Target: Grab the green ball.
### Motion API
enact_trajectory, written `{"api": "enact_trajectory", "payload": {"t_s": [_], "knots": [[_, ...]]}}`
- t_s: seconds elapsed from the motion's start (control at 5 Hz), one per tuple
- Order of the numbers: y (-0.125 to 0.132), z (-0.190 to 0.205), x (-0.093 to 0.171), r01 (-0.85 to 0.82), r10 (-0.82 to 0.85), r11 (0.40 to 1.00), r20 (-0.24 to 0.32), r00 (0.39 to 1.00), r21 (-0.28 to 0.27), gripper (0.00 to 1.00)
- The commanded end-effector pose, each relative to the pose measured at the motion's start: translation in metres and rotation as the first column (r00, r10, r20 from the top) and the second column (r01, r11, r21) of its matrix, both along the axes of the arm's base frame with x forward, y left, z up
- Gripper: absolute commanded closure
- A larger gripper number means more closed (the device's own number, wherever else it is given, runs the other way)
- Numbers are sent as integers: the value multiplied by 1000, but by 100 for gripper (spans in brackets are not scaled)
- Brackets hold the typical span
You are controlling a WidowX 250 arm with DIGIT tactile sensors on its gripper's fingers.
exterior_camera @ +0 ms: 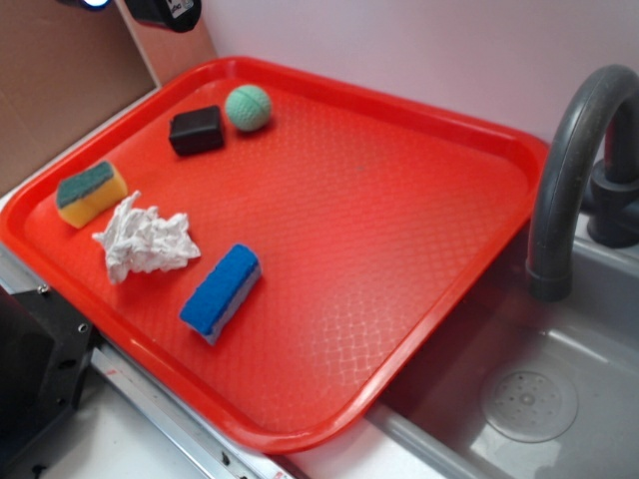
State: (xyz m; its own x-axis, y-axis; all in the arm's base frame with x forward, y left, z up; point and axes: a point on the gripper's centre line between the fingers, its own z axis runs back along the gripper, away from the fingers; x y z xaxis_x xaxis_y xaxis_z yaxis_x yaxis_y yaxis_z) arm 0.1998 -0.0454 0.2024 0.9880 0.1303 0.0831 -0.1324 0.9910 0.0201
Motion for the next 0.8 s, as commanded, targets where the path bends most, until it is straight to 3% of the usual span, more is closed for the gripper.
{"api": "enact_trajectory", "payload": {"t_s": [0.0, 0.4, 0.6], "knots": [[0, 0, 0, 0, 0, 1000, 0, 1000, 0, 0], [13, -18, 22, 138, -139, 990, 23, 990, 40, 0], [24, -35, 42, 320, -323, 943, 14, 946, 95, 0]]}}
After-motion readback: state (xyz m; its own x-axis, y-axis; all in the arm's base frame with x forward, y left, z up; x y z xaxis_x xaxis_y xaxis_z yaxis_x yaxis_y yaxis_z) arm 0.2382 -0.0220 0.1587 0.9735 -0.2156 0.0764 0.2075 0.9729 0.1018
